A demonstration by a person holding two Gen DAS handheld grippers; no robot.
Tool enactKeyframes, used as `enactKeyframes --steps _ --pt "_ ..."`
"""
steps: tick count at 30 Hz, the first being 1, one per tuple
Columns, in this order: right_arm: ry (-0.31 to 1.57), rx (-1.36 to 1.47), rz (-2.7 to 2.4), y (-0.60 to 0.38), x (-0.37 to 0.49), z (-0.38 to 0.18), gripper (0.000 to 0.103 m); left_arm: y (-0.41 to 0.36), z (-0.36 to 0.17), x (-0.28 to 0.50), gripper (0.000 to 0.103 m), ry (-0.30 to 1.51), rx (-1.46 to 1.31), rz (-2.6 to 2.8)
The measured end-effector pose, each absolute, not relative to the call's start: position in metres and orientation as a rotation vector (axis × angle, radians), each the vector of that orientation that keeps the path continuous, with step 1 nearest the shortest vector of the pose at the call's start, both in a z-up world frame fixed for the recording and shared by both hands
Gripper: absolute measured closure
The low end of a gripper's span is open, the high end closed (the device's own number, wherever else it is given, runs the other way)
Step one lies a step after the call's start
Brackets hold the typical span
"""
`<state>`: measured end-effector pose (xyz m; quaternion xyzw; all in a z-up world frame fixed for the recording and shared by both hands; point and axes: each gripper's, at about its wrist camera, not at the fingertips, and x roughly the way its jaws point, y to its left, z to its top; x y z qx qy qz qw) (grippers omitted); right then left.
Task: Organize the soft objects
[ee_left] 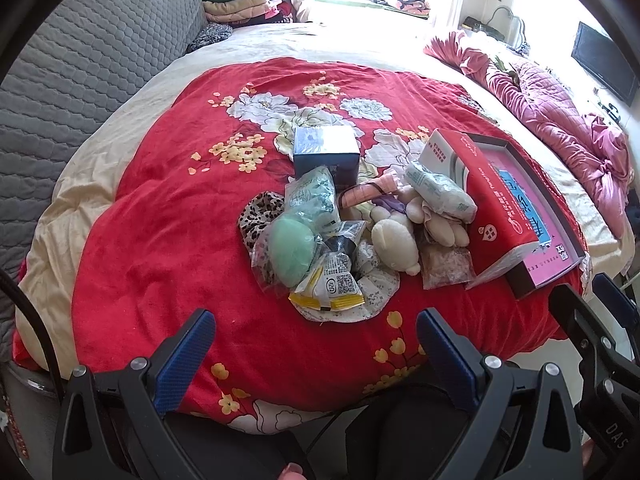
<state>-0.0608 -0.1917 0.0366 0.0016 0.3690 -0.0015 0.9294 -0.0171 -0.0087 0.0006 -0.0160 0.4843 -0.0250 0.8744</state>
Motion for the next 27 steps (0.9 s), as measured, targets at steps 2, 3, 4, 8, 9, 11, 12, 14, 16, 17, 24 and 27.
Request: enactKeyframes --steps 2,3,4,8,9,11,12,14,16,17,24,27 --pt "0.762 -0.002 -0.005 -0.191 -0.060 0.035 0.013 -0.007 -0.001 -0.016 0.002 1.013 -0.044 -0.057" --pt "0.763 -0.006 -0.005 -0.191 -0.059 0.035 0.013 -0.005 -0.003 -0.015 0.002 1.015 -0.052 -0.060" --pt "0.764 -0.009 -0.006 -0.190 -0.058 0.034 0.013 -0.004 -0.005 -0.014 0.002 1.018 -0.058 -0.061" --pt "0.770 -0.032 -0.004 -0.184 -0.051 0.032 0.013 0.007 -0.013 -0.009 0.002 1.040 -0.099 -0.055" --pt "0.772 -0.042 0.001 -0.182 -0.049 0.032 0.013 0.011 -0.015 -0.007 0.002 1.043 -0.109 -0.054" --pt "0.775 -0.059 0.005 -0.179 -0.045 0.030 0.013 0.019 -0.020 -0.005 0.002 1.046 -0.132 -0.050" --pt "0.779 -0.067 0.010 -0.177 -0.042 0.029 0.013 0.024 -0.023 -0.002 0.002 1.055 -0.145 -0.049" --pt "0.788 -0.087 0.011 -0.174 -0.036 0.026 0.013 0.035 -0.028 0.002 0.002 1.063 -0.170 -0.035" --pt "0.790 -0.101 0.014 -0.171 -0.029 0.025 0.013 0.046 -0.034 0.006 0.002 1.070 -0.203 -0.026" --pt "0.790 -0.112 0.016 -0.169 -0.025 0.024 0.013 0.052 -0.037 0.009 0.002 1.078 -0.223 -0.025" --pt "0.808 -0.183 0.033 -0.162 0.008 0.013 0.013 0.070 -0.065 0.042 0.002 1.150 -0.285 -0.048" --pt "0.803 -0.229 0.023 -0.159 0.021 0.009 0.013 0.069 -0.070 0.054 0.005 1.155 -0.329 -0.091"
